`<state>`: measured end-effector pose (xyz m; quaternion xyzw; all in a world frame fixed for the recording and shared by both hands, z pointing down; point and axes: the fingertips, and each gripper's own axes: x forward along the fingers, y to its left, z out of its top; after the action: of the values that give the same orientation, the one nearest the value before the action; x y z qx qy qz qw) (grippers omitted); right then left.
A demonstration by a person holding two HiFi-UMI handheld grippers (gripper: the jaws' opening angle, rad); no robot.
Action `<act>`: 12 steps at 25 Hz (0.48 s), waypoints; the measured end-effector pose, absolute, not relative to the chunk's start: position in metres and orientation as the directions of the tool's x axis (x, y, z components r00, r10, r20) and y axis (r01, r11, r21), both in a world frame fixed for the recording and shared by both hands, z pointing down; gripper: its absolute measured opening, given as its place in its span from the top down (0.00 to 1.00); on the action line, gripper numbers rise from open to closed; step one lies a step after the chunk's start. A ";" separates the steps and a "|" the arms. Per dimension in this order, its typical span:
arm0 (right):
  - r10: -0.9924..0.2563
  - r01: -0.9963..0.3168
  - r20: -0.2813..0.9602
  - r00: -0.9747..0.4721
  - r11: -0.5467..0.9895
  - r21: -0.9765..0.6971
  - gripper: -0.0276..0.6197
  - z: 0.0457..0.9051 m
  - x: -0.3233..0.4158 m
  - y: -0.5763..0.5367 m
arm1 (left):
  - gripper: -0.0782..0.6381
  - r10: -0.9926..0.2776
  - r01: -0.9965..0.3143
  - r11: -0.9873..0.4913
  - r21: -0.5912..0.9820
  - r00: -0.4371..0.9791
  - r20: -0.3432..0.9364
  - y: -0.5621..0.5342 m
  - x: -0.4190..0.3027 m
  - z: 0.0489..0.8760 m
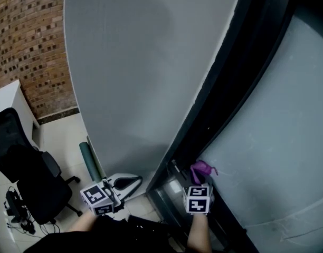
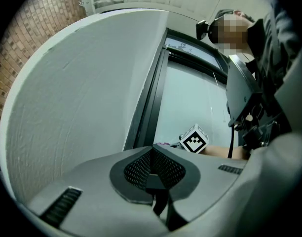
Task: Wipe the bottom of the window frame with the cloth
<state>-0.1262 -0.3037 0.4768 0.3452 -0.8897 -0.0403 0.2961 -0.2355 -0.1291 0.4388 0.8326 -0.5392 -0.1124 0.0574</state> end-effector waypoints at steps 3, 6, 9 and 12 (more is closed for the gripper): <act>-0.634 -0.584 0.493 -0.596 0.763 0.277 0.86 0.476 -0.130 -0.307 | 0.90 -0.913 -0.890 -0.406 0.209 0.386 -0.130 -0.127 -0.236 0.439; -0.635 -0.579 0.488 -0.599 0.764 0.284 0.86 0.476 -0.134 -0.307 | 0.90 -0.917 -0.894 -0.397 0.209 0.378 -0.126 -0.122 -0.237 0.440; -0.642 -0.576 0.483 -0.595 0.760 0.301 0.86 0.476 -0.136 -0.306 | 0.90 -0.923 -0.899 -0.382 0.216 0.362 -0.127 -0.117 -0.240 0.441; -0.644 -0.570 0.482 -0.594 0.760 0.312 0.86 0.477 -0.137 -0.307 | 0.90 -0.927 -0.901 -0.375 0.218 0.355 -0.126 -0.115 -0.242 0.443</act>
<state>-0.1374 -0.3067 0.4765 0.3409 -0.8907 -0.0625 0.2942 -0.2417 -0.1154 0.4425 0.8211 -0.5565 -0.1143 0.0555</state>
